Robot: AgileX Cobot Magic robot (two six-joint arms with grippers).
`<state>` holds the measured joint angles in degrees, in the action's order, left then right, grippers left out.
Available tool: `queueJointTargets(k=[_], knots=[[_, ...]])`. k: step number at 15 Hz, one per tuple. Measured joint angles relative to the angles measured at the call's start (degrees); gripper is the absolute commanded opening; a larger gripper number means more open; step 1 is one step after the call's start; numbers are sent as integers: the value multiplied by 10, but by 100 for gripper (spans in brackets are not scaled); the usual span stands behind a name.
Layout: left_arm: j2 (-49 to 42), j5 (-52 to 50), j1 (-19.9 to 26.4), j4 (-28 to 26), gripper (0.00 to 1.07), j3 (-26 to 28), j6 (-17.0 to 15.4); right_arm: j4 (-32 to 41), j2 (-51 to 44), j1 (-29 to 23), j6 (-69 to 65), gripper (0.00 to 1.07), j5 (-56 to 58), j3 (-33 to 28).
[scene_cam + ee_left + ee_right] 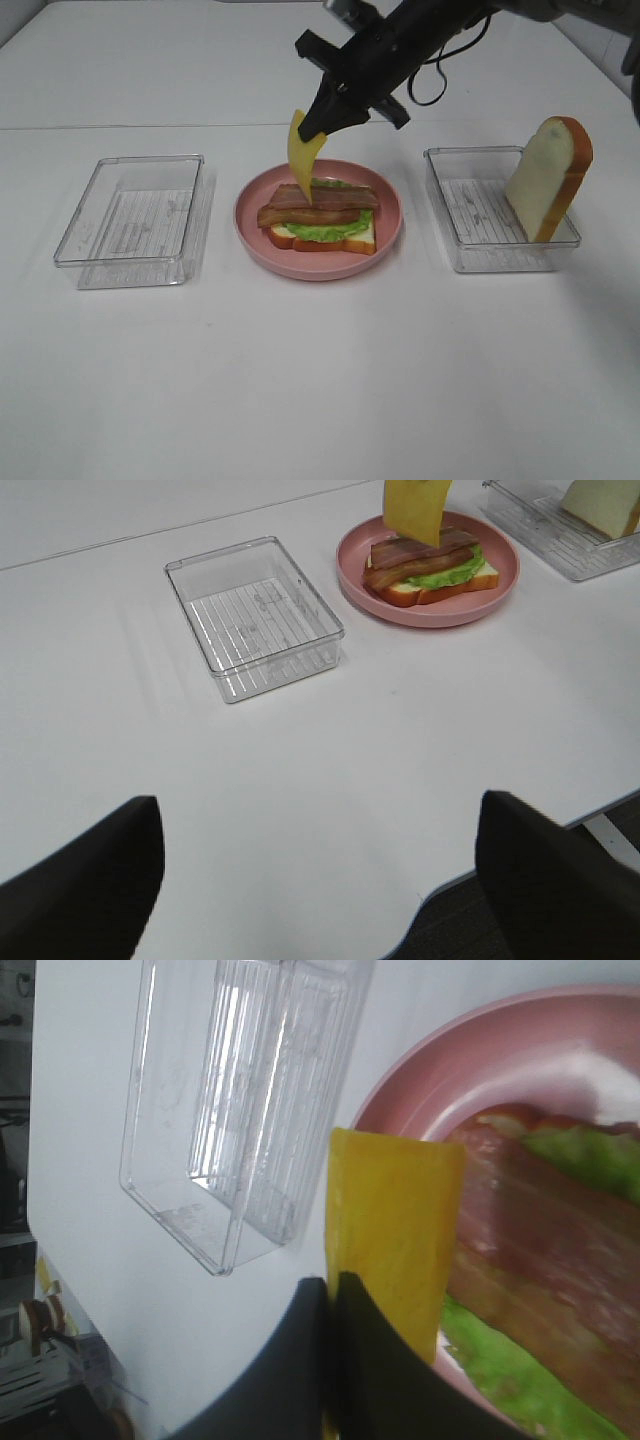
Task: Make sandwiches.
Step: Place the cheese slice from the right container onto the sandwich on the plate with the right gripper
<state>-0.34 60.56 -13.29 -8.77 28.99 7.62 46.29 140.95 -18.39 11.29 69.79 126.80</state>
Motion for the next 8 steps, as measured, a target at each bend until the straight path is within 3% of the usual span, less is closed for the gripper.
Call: queueJointTargets(k=[1,3,8], knots=[[0,0,0,0,81,0,0,35,22,-11,11,0,1,0],[0,0,0,0,81,0,0,37,31,-14,11,0,1,0],[0,0,0,0,81,0,0,-120,33,-14,-36,0,1,0]])
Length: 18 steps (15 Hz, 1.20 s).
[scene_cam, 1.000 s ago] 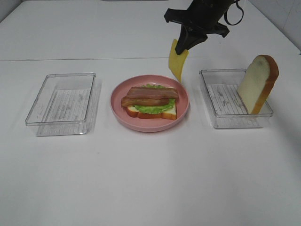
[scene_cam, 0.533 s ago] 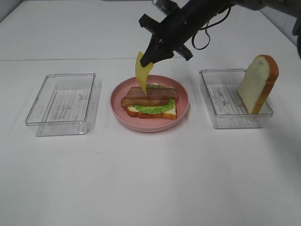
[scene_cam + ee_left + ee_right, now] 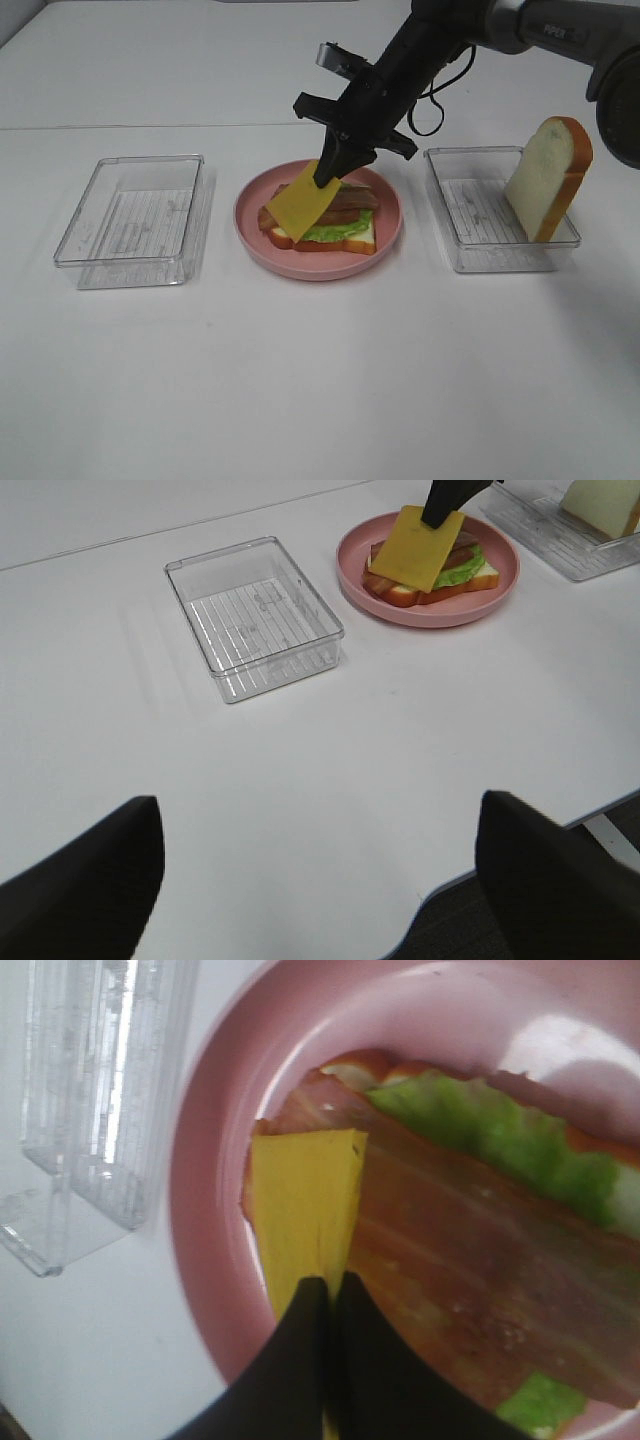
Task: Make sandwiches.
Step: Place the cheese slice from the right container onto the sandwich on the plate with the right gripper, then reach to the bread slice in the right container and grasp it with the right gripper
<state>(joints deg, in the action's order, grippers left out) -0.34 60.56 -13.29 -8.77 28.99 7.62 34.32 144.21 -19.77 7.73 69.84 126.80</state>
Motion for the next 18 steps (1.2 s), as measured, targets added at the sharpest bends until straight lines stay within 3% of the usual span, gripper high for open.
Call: queueJointTargets(k=[4,6,8,9,13,15,16,18], knots=[[0,0,0,0,81,0,0,-54,0,0,-13,3,-1,0],[0,0,0,0,81,0,0,-61,0,0,-17,18,-1,0],[0,0,0,0,81,0,0,-61,0,0,-33,59,0,0],[0,0,0,0,81,0,0,-63,0,0,-37,67,0,0],[0,0,0,0,81,0,0,-91,-13,0,-44,68,0,0],[0,0,0,0,81,0,0,-159,-54,0,-48,68,0,0],[0,0,0,0,81,0,0,-159,-54,0,-48,68,0,0],[0,0,0,0,81,0,0,-262,-101,0,-77,68,0,0]])
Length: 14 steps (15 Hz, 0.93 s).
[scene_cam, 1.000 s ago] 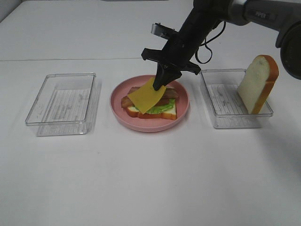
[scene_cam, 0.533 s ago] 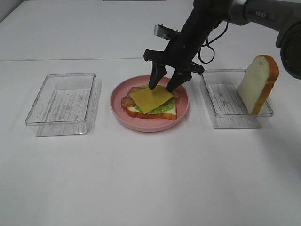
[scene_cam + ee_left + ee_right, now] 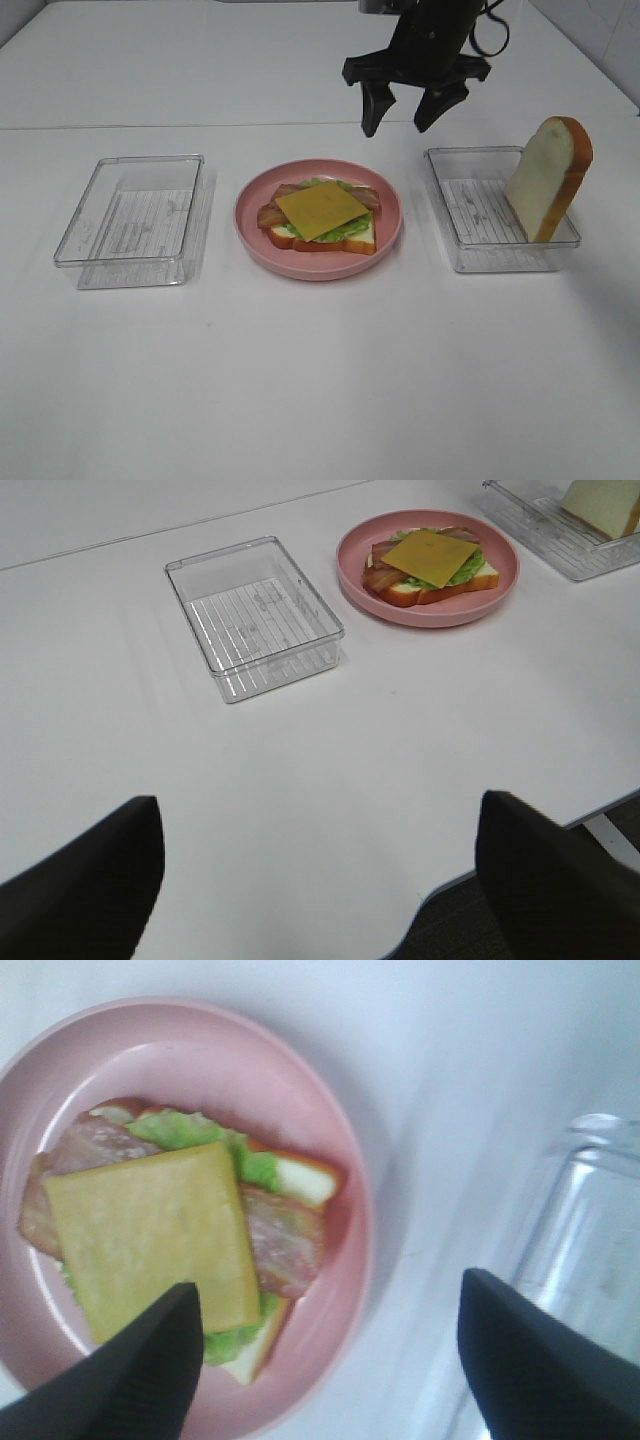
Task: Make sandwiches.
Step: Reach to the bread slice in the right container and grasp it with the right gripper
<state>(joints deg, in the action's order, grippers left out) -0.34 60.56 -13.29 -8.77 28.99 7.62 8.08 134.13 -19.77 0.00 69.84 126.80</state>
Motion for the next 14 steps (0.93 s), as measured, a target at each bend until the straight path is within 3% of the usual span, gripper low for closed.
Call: queueJointTargets(k=[2,6,11,14], knots=[[0,0,0,0,81,0,0,-61,-33,1,-12,68,1,0],[0,0,0,0,81,0,0,-109,-74,12,-12,68,1,0],[0,0,0,0,81,0,0,-34,-91,113,-25,68,1,-1],[0,0,0,0,81,0,0,-9,-96,172,-25,68,1,-33]])
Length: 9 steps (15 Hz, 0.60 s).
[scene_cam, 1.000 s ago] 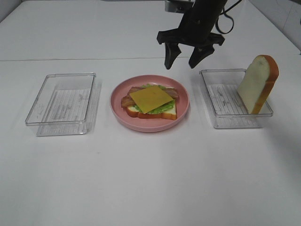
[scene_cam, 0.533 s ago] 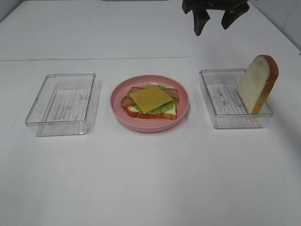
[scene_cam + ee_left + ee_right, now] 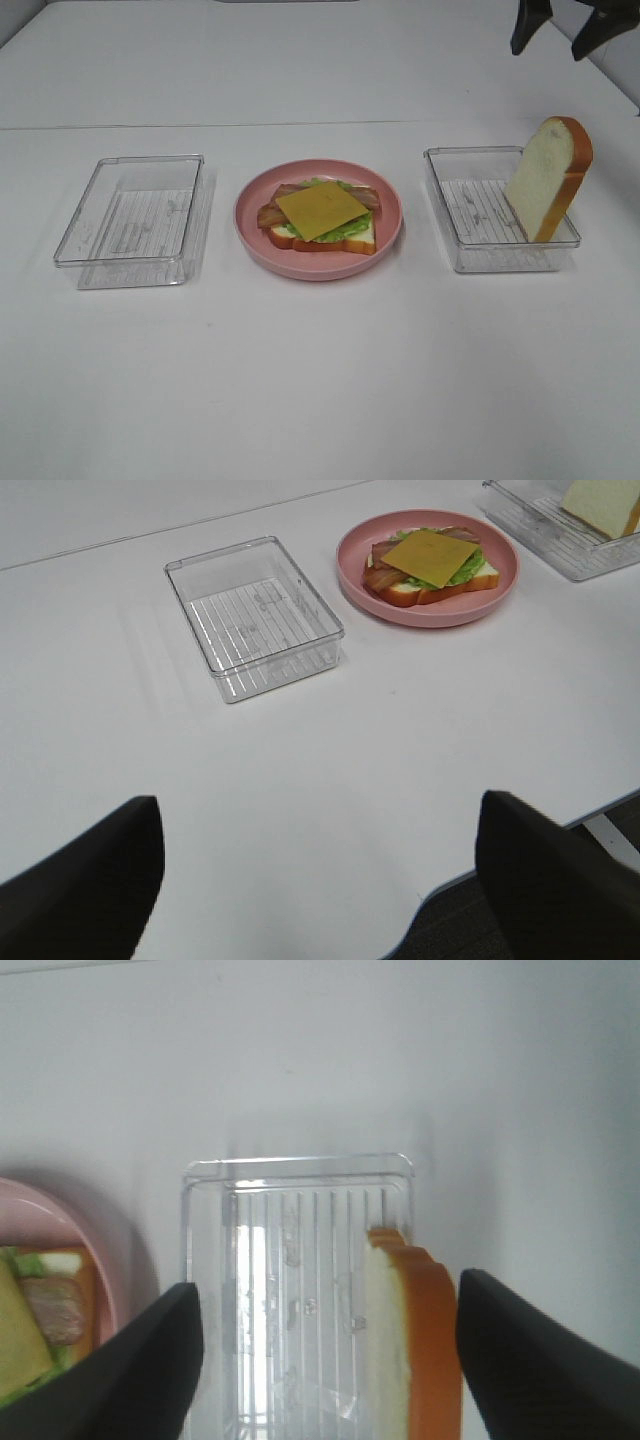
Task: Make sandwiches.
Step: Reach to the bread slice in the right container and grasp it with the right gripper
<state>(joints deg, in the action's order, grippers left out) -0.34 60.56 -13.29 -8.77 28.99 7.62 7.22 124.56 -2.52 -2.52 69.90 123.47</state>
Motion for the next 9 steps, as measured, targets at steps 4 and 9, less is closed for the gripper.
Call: queueJointTargets(k=[4,9], knots=[[0,0,0,0,81,0,0,1,-11,32,14,68,0,-91],[0,0,0,0,81,0,0,1,-22,32,21,68,-1,-148]])
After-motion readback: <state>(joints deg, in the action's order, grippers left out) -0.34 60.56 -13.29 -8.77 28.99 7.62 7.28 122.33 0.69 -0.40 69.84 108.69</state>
